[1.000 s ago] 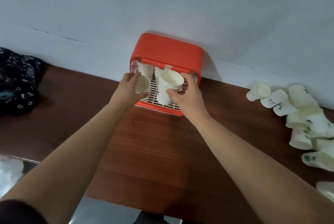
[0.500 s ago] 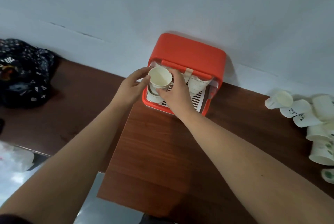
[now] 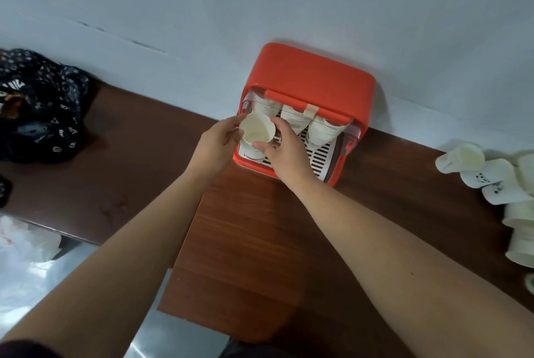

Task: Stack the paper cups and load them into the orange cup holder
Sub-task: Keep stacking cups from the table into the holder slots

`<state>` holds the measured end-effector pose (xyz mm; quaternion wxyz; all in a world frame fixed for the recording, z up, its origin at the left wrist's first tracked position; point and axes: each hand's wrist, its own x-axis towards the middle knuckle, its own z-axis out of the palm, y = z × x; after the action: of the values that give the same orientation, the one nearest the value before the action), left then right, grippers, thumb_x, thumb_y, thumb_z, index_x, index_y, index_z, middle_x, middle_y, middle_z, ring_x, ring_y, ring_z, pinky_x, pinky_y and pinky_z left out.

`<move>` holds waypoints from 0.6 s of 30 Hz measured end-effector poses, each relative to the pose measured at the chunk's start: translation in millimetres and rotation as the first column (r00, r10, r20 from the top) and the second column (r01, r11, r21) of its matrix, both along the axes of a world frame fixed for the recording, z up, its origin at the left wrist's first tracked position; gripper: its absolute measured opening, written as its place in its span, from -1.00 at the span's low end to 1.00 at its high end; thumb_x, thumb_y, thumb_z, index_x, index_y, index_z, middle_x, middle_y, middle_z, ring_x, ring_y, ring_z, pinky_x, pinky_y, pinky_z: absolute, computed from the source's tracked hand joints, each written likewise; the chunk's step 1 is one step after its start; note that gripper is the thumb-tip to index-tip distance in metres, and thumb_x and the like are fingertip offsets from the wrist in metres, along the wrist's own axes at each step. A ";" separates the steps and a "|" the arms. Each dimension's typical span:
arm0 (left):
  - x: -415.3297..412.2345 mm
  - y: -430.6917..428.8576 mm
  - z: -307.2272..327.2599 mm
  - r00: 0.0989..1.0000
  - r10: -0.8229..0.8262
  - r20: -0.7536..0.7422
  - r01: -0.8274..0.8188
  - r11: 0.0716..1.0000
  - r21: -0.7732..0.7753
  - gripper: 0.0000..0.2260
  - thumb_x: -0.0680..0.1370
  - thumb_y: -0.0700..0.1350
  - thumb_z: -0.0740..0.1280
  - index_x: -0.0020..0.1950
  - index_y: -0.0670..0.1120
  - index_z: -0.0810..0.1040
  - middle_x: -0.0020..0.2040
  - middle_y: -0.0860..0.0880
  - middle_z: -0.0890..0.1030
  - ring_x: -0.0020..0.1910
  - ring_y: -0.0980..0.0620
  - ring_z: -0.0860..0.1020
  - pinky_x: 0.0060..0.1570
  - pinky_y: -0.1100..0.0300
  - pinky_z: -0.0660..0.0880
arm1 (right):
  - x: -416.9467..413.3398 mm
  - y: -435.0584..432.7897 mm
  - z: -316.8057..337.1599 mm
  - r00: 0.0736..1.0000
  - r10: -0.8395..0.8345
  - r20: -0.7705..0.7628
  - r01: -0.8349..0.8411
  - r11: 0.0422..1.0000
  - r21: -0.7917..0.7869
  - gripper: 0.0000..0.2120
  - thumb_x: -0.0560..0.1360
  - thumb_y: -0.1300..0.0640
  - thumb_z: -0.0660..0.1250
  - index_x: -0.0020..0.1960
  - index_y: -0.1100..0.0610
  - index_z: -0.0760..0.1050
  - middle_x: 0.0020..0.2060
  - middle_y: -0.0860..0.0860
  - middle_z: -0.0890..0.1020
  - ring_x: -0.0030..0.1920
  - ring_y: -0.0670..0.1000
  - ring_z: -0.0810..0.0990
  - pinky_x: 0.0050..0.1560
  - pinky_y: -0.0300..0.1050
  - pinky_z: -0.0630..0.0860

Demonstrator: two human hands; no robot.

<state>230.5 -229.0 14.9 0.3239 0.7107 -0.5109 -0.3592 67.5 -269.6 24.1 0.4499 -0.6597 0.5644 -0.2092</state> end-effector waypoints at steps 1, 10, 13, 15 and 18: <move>-1.2 0.5 0.7 1.000 0.000 0.017 0.000 1.000 -0.005 -0.64 0.68 -0.13 0.21 0.48 0.05 0.46 0.31 0.05 0.59 0.26 0.14 0.54 0.17 0.36 0.41 | -0.5 -0.7 -0.5 1.000 0.006 0.002 -0.006 1.000 0.009 -0.35 0.50 0.03 0.49 0.51 0.06 0.32 0.40 -0.01 0.49 0.37 0.02 0.47 0.39 0.04 0.45; -9.5 30.7 17.7 0.988 0.129 0.080 -0.135 0.988 0.078 -0.66 0.65 -0.06 0.25 0.43 -0.08 0.45 0.25 0.02 0.57 0.18 0.12 0.51 0.14 0.20 0.43 | -36.7 9.9 18.8 0.999 0.041 -0.026 -0.040 0.999 0.029 -0.43 0.58 0.01 0.38 0.52 0.10 0.30 0.46 -0.01 0.43 0.44 -0.01 0.40 0.46 0.02 0.36; -27.3 55.0 19.8 0.988 0.112 0.105 -0.124 0.985 0.116 -0.73 0.63 -0.07 0.28 0.33 -0.06 0.51 0.16 0.07 0.58 0.05 0.18 0.52 0.09 0.21 0.47 | -86.1 24.3 19.6 0.986 0.068 -0.155 -0.064 0.997 0.031 -0.50 0.59 -0.01 0.35 0.47 0.12 0.38 0.40 0.02 0.49 0.39 0.00 0.46 0.41 -0.03 0.41; -52.0 70.3 16.4 0.991 0.024 0.128 -0.043 0.988 0.147 -0.78 0.62 -0.09 0.30 0.26 -0.06 0.53 0.12 0.05 0.59 -0.02 0.21 0.53 0.01 0.26 0.46 | -128.2 34.5 18.4 0.968 0.067 -0.242 -0.062 0.998 0.028 -0.52 0.57 -0.02 0.37 0.42 0.14 0.43 0.35 0.05 0.51 0.34 0.03 0.51 0.34 -0.04 0.46; -109.6 78.7 5.2 0.974 -0.165 0.158 0.134 0.972 0.194 -0.85 0.60 -0.15 0.33 0.16 -0.12 0.55 0.07 -0.01 0.58 0.00 0.09 0.54 0.06 0.15 0.48 | -205.8 46.2 15.9 0.914 0.072 -0.400 -0.056 0.997 0.052 -0.53 0.57 -0.05 0.37 0.42 0.09 0.43 0.39 0.04 0.46 0.33 0.04 0.53 0.30 -0.04 0.50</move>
<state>120.9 -150.3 20.1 0.1842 0.7250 -0.5543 -0.3649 -138.3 -223.4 40.0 0.3442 -0.6978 0.6266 -0.0434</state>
